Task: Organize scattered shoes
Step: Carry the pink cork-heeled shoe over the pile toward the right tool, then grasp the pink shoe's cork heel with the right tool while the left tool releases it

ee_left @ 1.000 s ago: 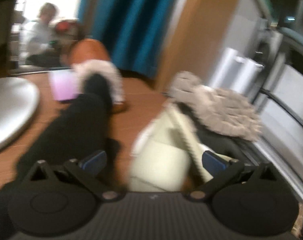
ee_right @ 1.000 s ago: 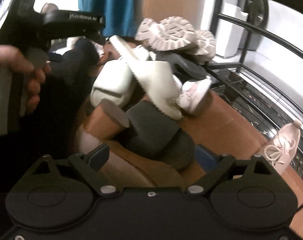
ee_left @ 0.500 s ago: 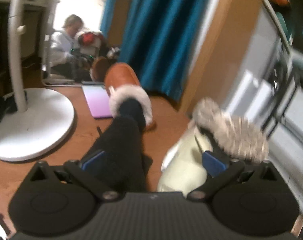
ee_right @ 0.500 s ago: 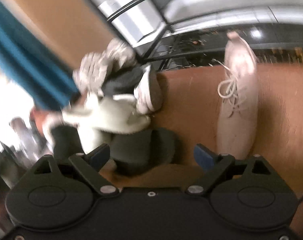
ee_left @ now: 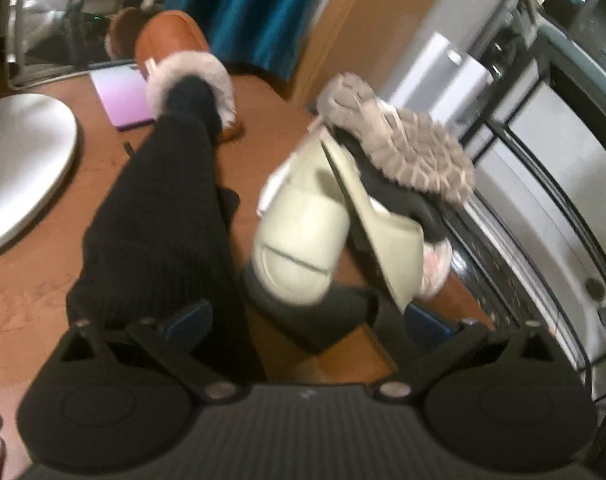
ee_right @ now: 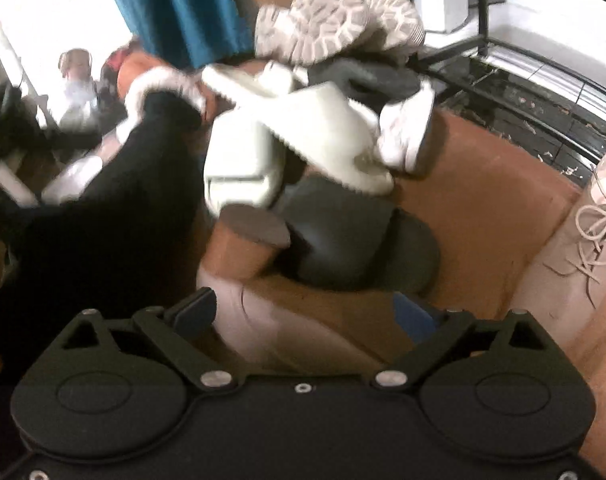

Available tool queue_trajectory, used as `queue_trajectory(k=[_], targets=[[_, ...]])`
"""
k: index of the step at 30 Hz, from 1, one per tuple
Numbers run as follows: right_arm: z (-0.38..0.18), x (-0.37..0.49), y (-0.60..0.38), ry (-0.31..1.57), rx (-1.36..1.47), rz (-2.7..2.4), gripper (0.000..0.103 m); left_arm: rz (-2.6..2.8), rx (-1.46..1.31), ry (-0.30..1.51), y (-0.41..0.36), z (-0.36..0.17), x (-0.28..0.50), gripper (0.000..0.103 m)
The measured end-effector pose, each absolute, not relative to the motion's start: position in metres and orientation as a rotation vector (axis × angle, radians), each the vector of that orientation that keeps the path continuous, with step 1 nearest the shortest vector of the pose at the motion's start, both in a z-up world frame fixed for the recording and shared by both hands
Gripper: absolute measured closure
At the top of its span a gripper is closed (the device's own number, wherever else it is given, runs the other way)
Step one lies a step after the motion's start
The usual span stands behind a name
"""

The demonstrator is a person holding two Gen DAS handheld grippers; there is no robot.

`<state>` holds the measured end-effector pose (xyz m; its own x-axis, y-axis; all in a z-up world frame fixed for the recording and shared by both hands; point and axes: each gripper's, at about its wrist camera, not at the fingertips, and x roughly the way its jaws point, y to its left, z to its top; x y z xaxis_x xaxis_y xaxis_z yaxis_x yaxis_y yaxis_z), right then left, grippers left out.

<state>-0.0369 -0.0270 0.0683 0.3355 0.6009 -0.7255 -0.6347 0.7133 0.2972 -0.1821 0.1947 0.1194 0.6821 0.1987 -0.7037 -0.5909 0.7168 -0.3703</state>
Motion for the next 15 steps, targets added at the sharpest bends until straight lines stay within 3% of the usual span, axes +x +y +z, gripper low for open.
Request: queue_trajectory(k=[7,12,15], targets=[[0.075,0.028,-0.106,0.948,0.570,0.560,0.006,0.384,-0.610,0.704,0.186,0.114,-0.184,0.001],[0.086,0.034,-0.141,0.789,0.538,0.405,0.004,0.324,-0.564,0.695,0.182,0.114,-0.185,0.001],[0.094,0.018,-0.132,0.646,0.281,0.321,0.002,0.243,-0.564,0.691,0.187,0.114,-0.181,0.001]])
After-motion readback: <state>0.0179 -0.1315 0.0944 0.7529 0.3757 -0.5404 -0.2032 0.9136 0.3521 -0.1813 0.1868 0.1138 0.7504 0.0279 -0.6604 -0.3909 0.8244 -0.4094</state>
